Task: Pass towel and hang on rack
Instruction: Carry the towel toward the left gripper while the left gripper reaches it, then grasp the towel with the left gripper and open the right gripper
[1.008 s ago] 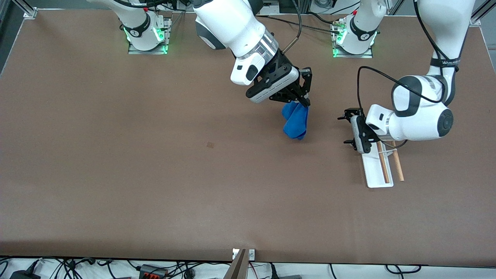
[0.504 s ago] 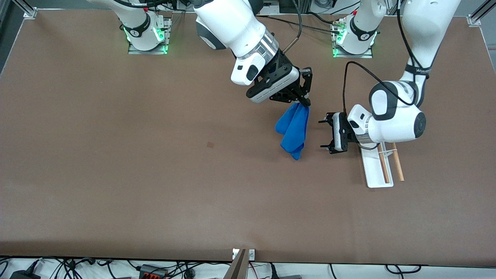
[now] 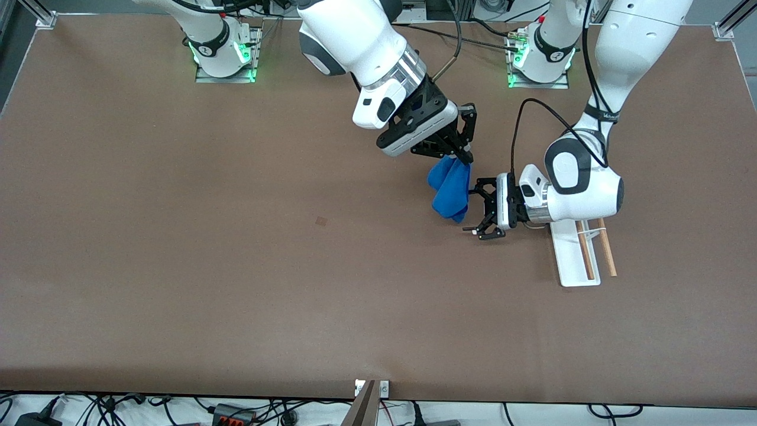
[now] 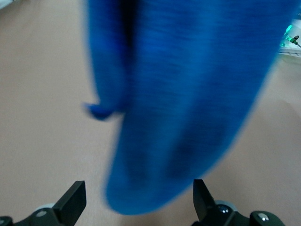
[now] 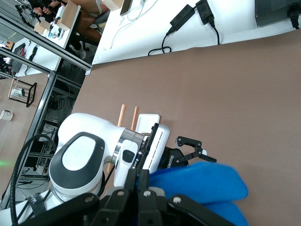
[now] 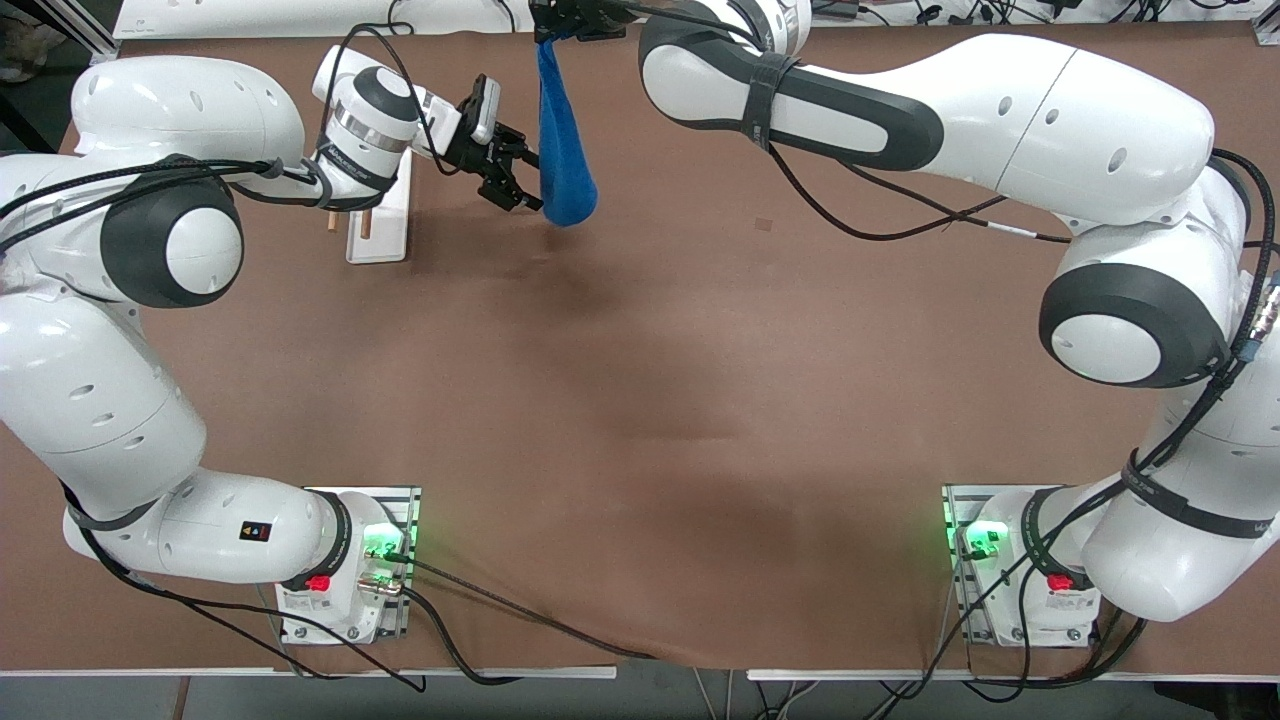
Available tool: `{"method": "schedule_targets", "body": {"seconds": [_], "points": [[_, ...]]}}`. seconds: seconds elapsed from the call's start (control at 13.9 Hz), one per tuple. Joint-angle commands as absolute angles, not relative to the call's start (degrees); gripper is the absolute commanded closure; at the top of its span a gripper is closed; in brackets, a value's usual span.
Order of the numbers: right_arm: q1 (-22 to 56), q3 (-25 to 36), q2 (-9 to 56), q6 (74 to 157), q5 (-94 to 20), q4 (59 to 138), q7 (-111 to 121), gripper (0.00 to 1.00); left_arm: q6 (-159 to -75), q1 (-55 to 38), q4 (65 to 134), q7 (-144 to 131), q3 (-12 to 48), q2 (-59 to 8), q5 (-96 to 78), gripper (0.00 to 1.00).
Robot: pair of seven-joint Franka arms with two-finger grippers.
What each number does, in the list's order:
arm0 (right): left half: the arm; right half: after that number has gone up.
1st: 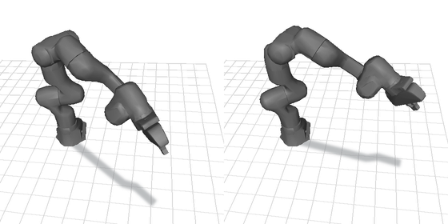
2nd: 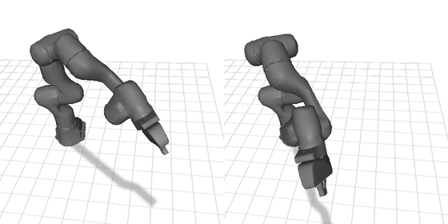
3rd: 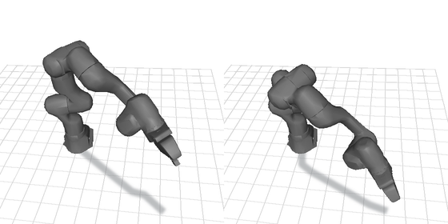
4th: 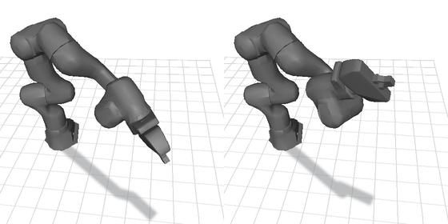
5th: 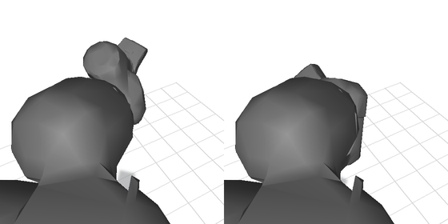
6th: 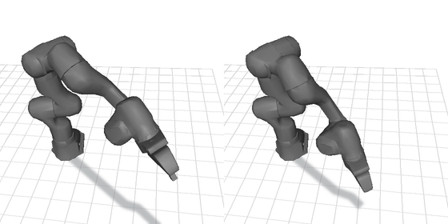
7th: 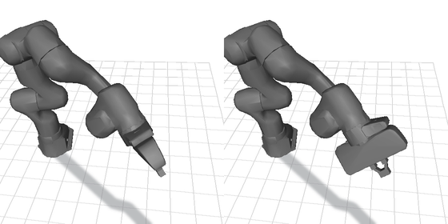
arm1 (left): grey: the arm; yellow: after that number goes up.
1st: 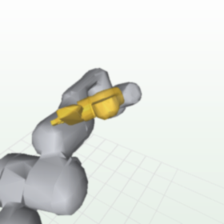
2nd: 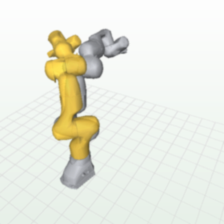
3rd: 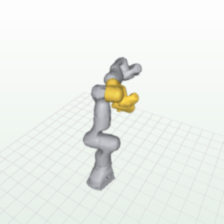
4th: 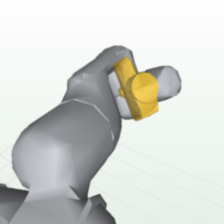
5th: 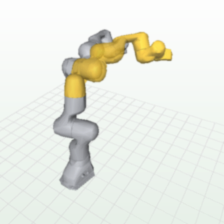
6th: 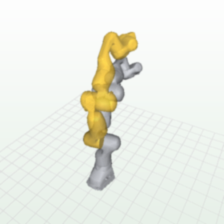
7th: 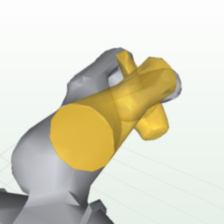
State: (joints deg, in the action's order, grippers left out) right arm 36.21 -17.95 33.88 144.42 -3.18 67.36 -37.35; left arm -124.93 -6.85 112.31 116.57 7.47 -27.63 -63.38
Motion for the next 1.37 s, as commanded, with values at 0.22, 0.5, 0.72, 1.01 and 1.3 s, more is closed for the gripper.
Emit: {"method": "schedule_targets", "body": {"seconds": [0.22,0.5,0.72,1.01,1.3], "points": [[36.7,-17.8,34.5,144.7,-2.1,66.1,-38.1,1.0,-124.9,-7.1,112.3,120.9,8.6,-27.2,-65.7,0.01],[36.7,-17.8,34.5,144.7,-2.0,66.3,-38.0,1.0,-125.3,-7.2,111.9,121.4,8.7,-27.5,-69.0,0.0],[36.7,-17.8,34.5,144.7,-2.0,66.3,-37.9,1.0,-125.2,-7.6,111.9,121.6,9.3,-27.3,-69.0,0.09],[36.7,-17.8,34.5,144.7,-2.0,66.3,-37.9,1.0,-125.5,-7.7,111.8,121.2,10.7,-27.2,-70.1,0.39],[36.6,-17.8,34.5,144.7,-2.0,66.3,-37.9,1.0,-125.6,-7.7,112.0,121.1,10.6,-27.0,-71.1,0.84]]}}
